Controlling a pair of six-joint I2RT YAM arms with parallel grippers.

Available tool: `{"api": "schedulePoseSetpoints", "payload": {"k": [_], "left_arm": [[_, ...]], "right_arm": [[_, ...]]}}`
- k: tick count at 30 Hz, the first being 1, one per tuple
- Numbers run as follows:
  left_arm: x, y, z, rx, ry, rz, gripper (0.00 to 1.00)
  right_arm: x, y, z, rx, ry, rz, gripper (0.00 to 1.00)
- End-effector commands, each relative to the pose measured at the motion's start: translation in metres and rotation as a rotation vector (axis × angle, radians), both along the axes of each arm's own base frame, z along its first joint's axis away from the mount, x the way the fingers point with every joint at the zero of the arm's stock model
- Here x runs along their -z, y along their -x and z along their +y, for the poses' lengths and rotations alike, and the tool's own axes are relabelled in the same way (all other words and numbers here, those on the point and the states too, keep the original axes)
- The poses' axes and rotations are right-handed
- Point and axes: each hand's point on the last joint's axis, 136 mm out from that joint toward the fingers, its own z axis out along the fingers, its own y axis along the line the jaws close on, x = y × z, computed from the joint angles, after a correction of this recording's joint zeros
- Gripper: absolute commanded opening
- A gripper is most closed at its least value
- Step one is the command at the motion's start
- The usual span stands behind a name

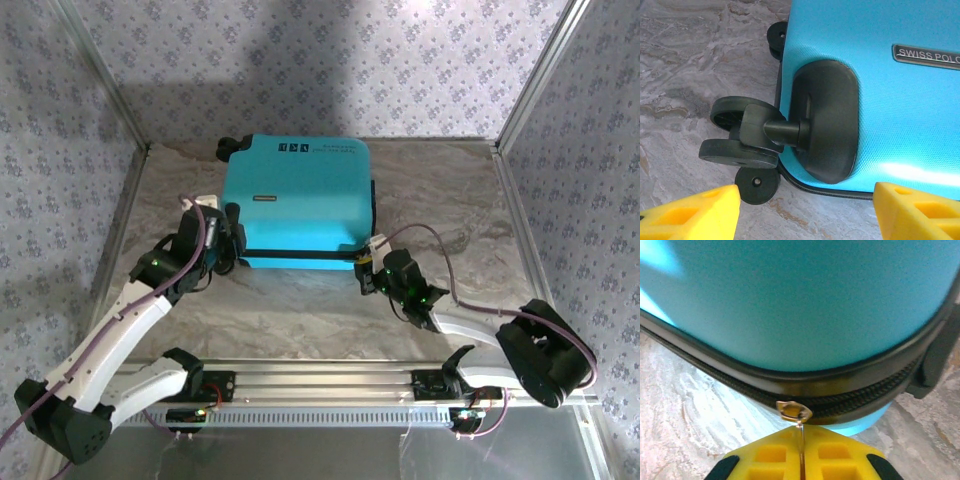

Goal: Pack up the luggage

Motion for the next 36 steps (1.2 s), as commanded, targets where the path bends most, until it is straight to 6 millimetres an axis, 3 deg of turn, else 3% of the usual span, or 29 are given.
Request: {"api": "schedulePoseSetpoints", "payload": {"k": [1, 9, 14, 17, 22, 31, 36], "left_arm": [[-0.011, -0.001, -0.003, 0.012, 0.033, -0.031, 0.71], [-0.021, -0.004, -0.02, 0.083, 0.085, -0.045, 0.7], [-0.029, -0.005, -0.035, 0.134, 0.094, -0.059, 0.69], [-0.036, -0.004, -0.052, 0.186, 0.095, -0.078, 0.69], [-0.05, -0.002, -0.098, 0.32, 0.071, -0.111, 0.69], [-0.071, -0.008, -0.199, 0.548, -0.105, -0.144, 0.67], [-0.073, -0.03, -0.238, 0.555, -0.249, -0.125, 0.66]], "right_arm": [[-0.016, -0.006, 0.003, -0.005, -0.009, -0.043, 0.02], [-0.012, -0.005, -0.007, 0.01, 0.022, -0.045, 0.0], [-0.003, -0.015, -0.033, 0.148, 0.058, -0.02, 0.0], [-0.003, -0.012, -0.029, 0.116, 0.038, -0.022, 0.0], [-0.002, -0.007, -0.023, 0.069, 0.032, -0.033, 0.0], [-0.004, 0.002, -0.013, -0.003, 0.007, -0.051, 0.0], [-0.005, 0.003, -0.012, -0.014, 0.001, -0.056, 0.0]]}}
